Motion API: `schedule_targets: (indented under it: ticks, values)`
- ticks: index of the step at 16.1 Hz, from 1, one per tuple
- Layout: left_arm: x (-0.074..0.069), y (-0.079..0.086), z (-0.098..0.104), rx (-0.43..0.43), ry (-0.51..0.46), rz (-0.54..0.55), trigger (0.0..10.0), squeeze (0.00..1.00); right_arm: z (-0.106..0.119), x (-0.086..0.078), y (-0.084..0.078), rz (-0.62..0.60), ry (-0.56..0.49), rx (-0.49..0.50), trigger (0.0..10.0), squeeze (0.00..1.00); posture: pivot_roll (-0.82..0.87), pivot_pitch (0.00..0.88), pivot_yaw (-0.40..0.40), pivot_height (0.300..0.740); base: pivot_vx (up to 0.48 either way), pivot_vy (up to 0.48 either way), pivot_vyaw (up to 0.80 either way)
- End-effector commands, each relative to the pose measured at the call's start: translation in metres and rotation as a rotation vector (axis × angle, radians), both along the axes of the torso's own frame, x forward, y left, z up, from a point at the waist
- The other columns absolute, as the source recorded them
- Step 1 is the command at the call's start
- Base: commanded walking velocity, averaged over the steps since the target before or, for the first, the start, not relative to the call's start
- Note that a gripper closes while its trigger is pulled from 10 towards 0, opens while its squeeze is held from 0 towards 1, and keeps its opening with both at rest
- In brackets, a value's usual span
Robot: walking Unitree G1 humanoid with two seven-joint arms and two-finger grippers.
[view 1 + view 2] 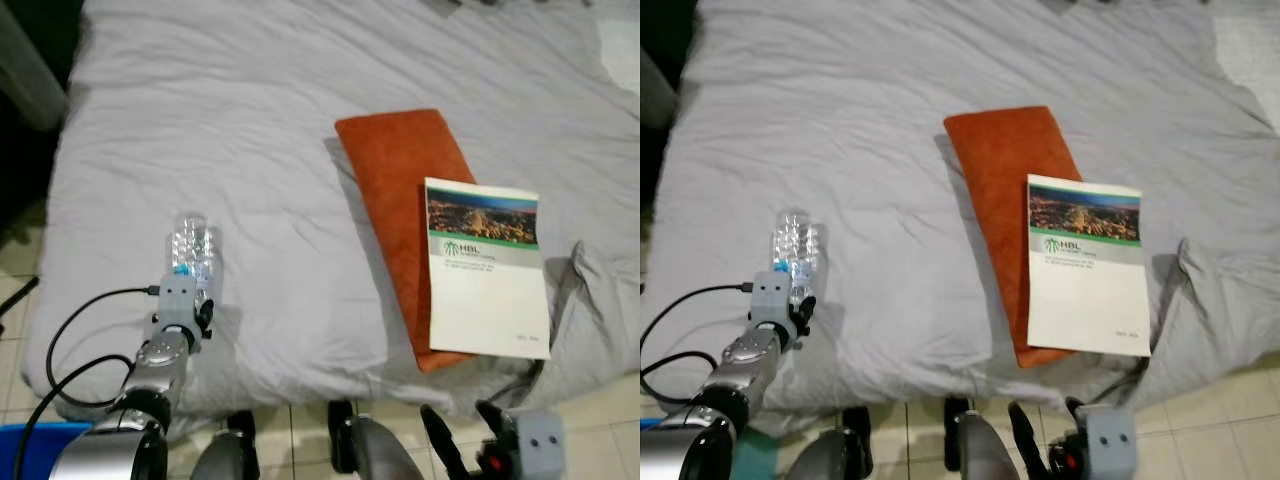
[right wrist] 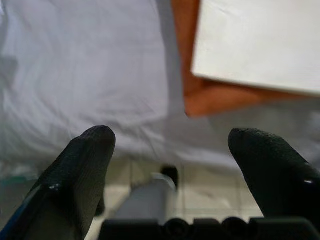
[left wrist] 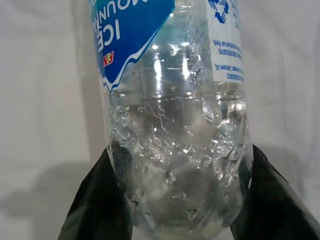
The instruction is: Clean up the room
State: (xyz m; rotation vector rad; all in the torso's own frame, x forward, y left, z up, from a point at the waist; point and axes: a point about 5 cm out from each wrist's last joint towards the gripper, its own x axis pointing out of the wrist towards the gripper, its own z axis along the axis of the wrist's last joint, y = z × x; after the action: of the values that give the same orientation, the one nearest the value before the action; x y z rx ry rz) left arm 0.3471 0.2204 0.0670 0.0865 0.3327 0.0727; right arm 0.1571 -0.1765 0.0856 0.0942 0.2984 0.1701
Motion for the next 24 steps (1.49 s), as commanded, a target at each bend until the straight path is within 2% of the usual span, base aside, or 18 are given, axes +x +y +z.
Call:
schedule_targets:
  ticks: [1, 3, 4, 6, 7, 8, 9, 12, 13, 14, 15, 18, 21, 22, 23, 24]
  values:
    - [-0.012, 0.01, -0.011, -0.021, 0.005, 0.008, 0.0, 0.0, -0.017, 0.001, -0.005, -0.019, 0.051, 0.016, 10.0, 0.0, -0.17, 0.242, -0.03, 0.74, 0.0, 0.0, 0.0]
    - [-0.014, 0.014, -0.01, -0.026, -0.017, 0.007, 0.0, 0.0, -0.02, 0.013, -0.004, -0.017, 0.036, 0.031, 10.0, 0.0, -0.15, 0.221, -0.027, 0.74, 0.0, 0.0, 0.0]
    - [-0.015, 0.015, -0.009, -0.042, -0.044, 0.004, 0.0, 0.0, -0.026, 0.027, -0.003, -0.017, 0.03, 0.053, 10.0, 0.0, -0.1, 0.158, -0.023, 0.74, 0.0, 0.0, 0.0]
    - [-0.016, 0.016, -0.006, -0.049, -0.077, -0.004, 0.0, 0.0, -0.028, 0.038, -0.002, -0.012, 0.025, 0.07, 10.0, 0.0, -0.08, 0.134, -0.022, 0.74, 0.0, 0.0, 0.0]
    - [-0.016, 0.015, -0.006, -0.056, -0.089, -0.004, 0.0, 0.0, -0.031, 0.046, -0.002, -0.008, 0.022, 0.076, 10.0, 0.0, -0.03, 0.084, -0.023, 0.74, 0.0, 0.0, 0.0]
    - [-0.016, 0.015, -0.006, -0.056, -0.089, -0.004, 0.0, 0.0, -0.031, 0.046, -0.002, -0.008, 0.022, 0.076, 10.0, 0.0, -0.03, 0.084, -0.023, 0.74, 0.0, 0.0, 0.0]
    - [-0.025, 0.014, -0.006, -0.046, -0.152, 0.002, 0.0, 0.0, -0.036, 0.067, -0.002, 0.003, 0.017, 0.072, 10.0, 0.0, 0.04, 0.019, -0.028, 0.74, 0.0, 0.0, 0.0]
    - [-0.038, 0.012, -0.003, -0.006, -0.227, 0.0, 0.0, 0.0, -0.04, 0.084, -0.005, 0.001, 0.009, 0.067, 10.0, 0.0, 0.09, 0.0, -0.034, 0.74, 0.0, 0.0, 0.0]
    - [-0.053, 0.009, 0.002, 0.029, -0.28, -0.008, 0.0, 0.0, -0.04, 0.091, -0.007, -0.007, -0.01, 0.06, 10.0, 0.0, 0.11, 0.0, -0.039, 0.74, 0.0, 0.0, 0.0]
    - [-0.06, 0.008, 0.005, 0.04, -0.3, -0.01, 0.0, 0.0, -0.04, 0.094, -0.008, -0.01, -0.019, 0.055, 10.0, 0.0, 0.12, 0.0, -0.041, 0.74, 0.0, 0.0, 0.0]
    - [-0.06, 0.008, 0.005, 0.04, -0.3, -0.01, 0.0, 0.0, -0.04, 0.094, -0.008, -0.01, -0.019, 0.055, 10.0, 0.0, 0.12, 0.0, -0.041, 0.74, 0.0, 0.0, 0.0]
    - [-0.086, -0.017, 0.027, 0.084, -0.423, -0.096, 0.0, 0.0, -0.036, 0.108, -0.019, -0.092, -0.085, 0.057, 10.0, 0.0, 0.17, 0.0, -0.053, 0.74, 0.0, 0.0, 0.0]
    - [-0.093, -0.038, 0.035, 0.082, -0.445, -0.204, 0.0, 0.0, -0.032, 0.113, -0.029, -0.176, -0.156, 0.018, 10.0, 0.0, 0.2, 0.0, -0.064, 0.74, 0.0, 0.0, 0.0]
    - [-0.093, -0.044, 0.031, 0.071, -0.414, -0.243, 2.7, 0.0, -0.03, 0.112, -0.032, -0.207, -0.178, 0.004, 10.0, 0.0, 0.19, 0.0, -0.066, 0.74, 0.0, 0.0, 0.0]
    - [-0.091, -0.048, 0.027, 0.068, -0.384, -0.265, 10.0, 0.0, -0.03, 0.109, -0.033, -0.229, -0.187, -0.004, 10.0, 0.0, 0.19, 0.0, -0.066, 0.74, 0.0, 0.0, 0.48]
    - [-0.088, -0.048, 0.022, 0.069, -0.36, -0.267, 10.0, 0.0, -0.031, 0.106, -0.033, -0.242, -0.189, -0.004, 10.0, 0.0, 0.18, 0.0, -0.065, 0.74, 0.0, 0.0, 0.77]
